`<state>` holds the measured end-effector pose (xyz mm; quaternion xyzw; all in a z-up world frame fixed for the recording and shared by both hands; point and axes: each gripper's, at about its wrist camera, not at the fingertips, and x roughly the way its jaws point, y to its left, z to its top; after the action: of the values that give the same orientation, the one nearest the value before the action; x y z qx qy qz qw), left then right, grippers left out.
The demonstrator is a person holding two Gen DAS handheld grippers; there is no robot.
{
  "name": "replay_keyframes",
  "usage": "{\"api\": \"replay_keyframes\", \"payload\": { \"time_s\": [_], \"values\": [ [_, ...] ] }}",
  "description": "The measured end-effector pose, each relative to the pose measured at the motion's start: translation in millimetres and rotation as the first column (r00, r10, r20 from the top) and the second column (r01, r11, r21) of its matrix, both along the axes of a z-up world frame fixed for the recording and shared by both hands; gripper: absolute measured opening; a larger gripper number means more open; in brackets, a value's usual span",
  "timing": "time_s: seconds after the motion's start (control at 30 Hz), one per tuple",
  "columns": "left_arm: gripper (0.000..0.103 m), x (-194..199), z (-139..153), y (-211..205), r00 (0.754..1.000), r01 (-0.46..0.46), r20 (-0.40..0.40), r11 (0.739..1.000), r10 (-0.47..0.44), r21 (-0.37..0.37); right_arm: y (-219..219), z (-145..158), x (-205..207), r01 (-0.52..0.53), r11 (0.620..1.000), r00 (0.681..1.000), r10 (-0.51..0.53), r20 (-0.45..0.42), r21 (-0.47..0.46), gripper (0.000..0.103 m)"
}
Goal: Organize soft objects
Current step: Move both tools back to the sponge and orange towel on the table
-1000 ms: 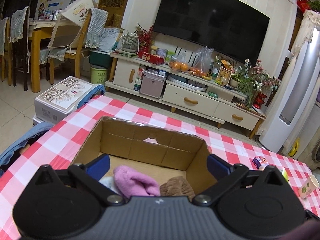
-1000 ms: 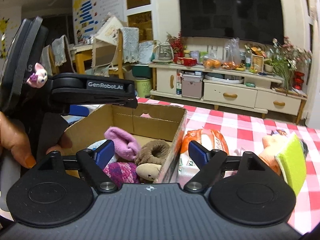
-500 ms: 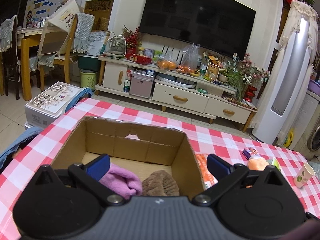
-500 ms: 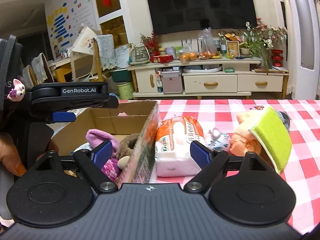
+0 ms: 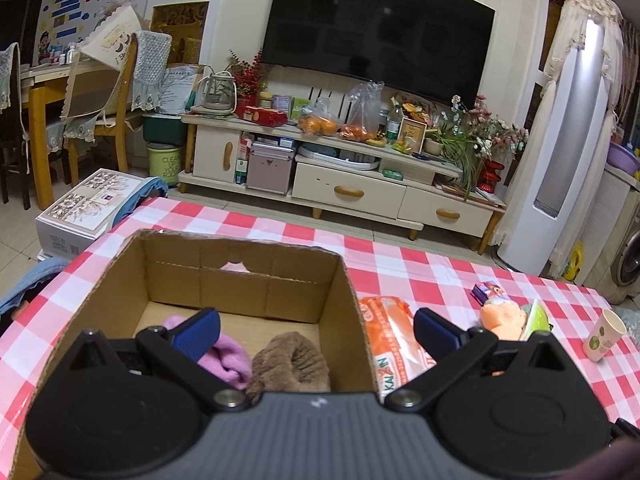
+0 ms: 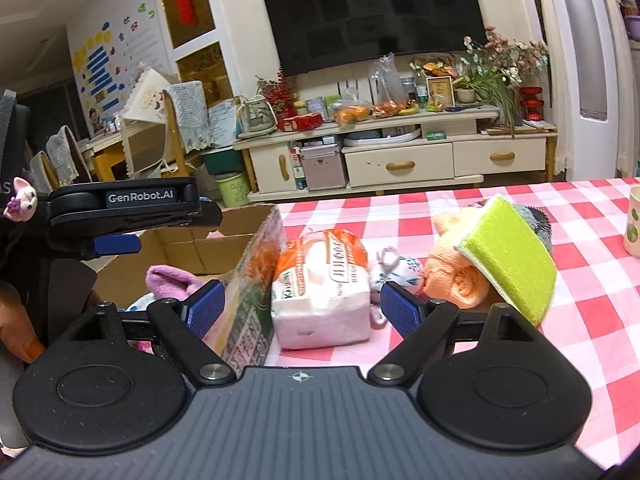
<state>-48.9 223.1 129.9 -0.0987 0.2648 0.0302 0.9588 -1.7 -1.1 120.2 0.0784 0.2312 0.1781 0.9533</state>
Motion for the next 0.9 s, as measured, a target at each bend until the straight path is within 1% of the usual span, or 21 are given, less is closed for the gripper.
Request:
{"api": "replay_keyframes", "payload": {
  "time_s": [0.4, 0.9],
  "values": [
    [0.102, 0, 1, -23, 0.999, 0.038, 0.007, 0.999, -0.038, 0.014, -6, -4, 0, 0.073, 0.996, 0.997, -0.072, -0.011, 0.043, 0.103],
    [0.102, 3, -2, -55, 0.995, 0.098, -0.001, 0.994, -0.098, 0.046, -4, -8, -4, 0.134, 0.989, 0.991, -0.133, -0.024, 0.063, 0.103]
  ]
}}
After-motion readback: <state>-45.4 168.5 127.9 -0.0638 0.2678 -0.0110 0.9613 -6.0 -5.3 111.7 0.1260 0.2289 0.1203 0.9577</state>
